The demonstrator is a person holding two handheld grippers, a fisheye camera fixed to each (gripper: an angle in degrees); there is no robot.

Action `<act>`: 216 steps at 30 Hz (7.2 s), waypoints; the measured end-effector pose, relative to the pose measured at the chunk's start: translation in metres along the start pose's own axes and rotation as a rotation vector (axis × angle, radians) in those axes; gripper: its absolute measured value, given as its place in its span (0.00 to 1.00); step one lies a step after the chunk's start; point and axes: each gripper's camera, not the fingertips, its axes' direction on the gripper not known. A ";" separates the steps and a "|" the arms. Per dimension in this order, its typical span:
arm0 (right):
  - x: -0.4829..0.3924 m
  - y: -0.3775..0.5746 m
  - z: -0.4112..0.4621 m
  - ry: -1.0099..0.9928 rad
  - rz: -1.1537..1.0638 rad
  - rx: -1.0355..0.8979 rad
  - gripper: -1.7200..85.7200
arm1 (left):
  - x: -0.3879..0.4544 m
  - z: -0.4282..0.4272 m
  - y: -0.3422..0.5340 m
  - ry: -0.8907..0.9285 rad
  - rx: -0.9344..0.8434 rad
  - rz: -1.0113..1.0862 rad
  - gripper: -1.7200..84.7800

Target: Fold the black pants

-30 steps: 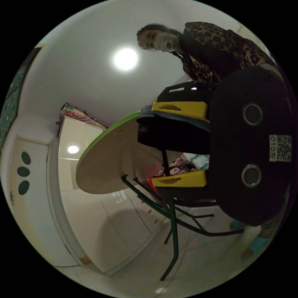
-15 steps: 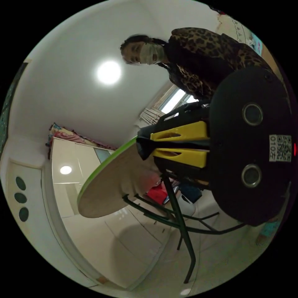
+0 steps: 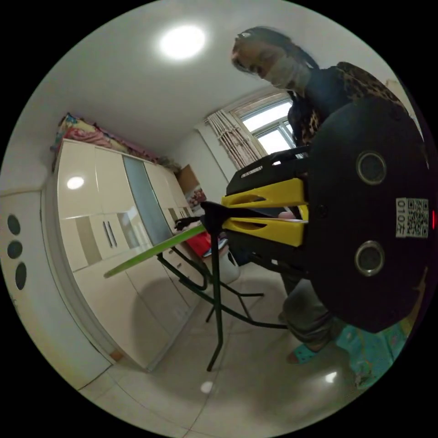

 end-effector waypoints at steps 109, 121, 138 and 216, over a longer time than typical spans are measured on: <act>0.233 0.226 -0.708 -0.222 0.868 1.137 0.06 | 0.202 0.560 -0.342 -0.198 -0.548 -0.155 0.02; 0.153 0.138 -0.629 -0.254 0.867 0.926 0.13 | 0.208 0.501 -0.332 -0.284 -0.831 0.228 0.03; 0.132 0.080 -0.591 -0.174 0.957 0.896 0.13 | 0.150 0.471 -0.301 -0.080 -0.941 0.215 0.02; 0.337 0.122 -0.736 0.298 0.868 0.825 0.08 | 0.239 0.448 -0.233 -0.359 -1.119 0.338 0.02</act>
